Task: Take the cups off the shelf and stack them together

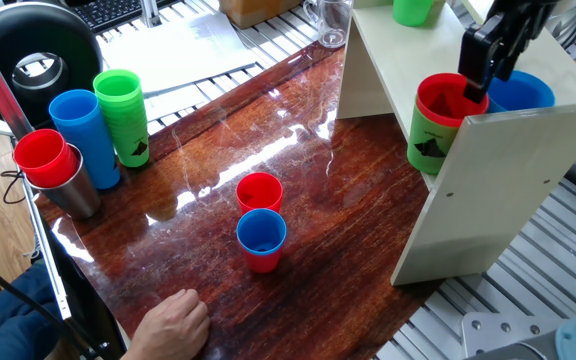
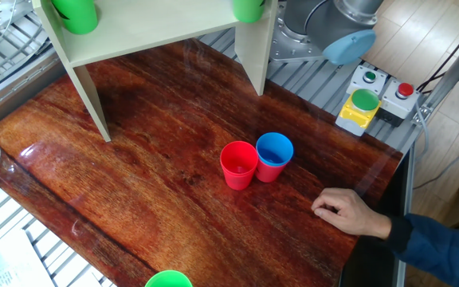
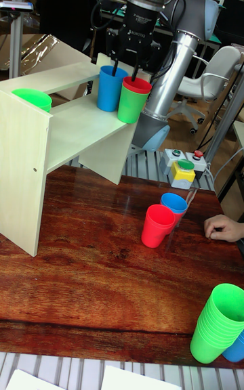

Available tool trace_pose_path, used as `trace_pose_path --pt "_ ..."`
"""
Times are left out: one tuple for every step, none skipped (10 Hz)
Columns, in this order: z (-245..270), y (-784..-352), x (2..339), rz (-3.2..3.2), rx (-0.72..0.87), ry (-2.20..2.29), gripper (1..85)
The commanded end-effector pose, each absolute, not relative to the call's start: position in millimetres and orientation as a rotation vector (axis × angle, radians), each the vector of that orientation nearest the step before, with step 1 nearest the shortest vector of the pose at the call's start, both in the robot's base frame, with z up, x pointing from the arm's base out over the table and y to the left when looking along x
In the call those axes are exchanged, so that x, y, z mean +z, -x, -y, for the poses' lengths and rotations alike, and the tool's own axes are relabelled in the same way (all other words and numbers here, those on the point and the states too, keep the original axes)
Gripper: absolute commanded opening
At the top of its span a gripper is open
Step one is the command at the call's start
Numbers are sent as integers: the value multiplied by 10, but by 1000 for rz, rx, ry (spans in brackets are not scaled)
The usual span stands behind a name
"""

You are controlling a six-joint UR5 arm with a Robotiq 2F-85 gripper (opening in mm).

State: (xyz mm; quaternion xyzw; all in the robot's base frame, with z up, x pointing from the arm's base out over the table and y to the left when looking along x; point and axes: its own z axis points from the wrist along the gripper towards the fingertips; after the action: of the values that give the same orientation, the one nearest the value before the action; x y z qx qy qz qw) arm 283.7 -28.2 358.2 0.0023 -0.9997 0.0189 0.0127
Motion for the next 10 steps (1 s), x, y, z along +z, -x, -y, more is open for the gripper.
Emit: trace_pose_path --pt "255 -2836 3542 3121 27 -1 483" --pt "253 -2840 3536 3121 25 -3 483" --pt "254 -2839 3534 3121 25 -5 483" --pt "257 -2823 3540 3117 27 -1 483" --pt "257 -2808 3552 3115 27 7 483" --pt "252 -2791 3563 3112 25 19 483" --pt "240 -2773 3572 3109 18 38 483" --pt "240 -2756 3583 3109 21 54 483" --pt "244 -2748 3582 3107 23 62 480" --pt "253 -2755 3563 3109 26 62 470"
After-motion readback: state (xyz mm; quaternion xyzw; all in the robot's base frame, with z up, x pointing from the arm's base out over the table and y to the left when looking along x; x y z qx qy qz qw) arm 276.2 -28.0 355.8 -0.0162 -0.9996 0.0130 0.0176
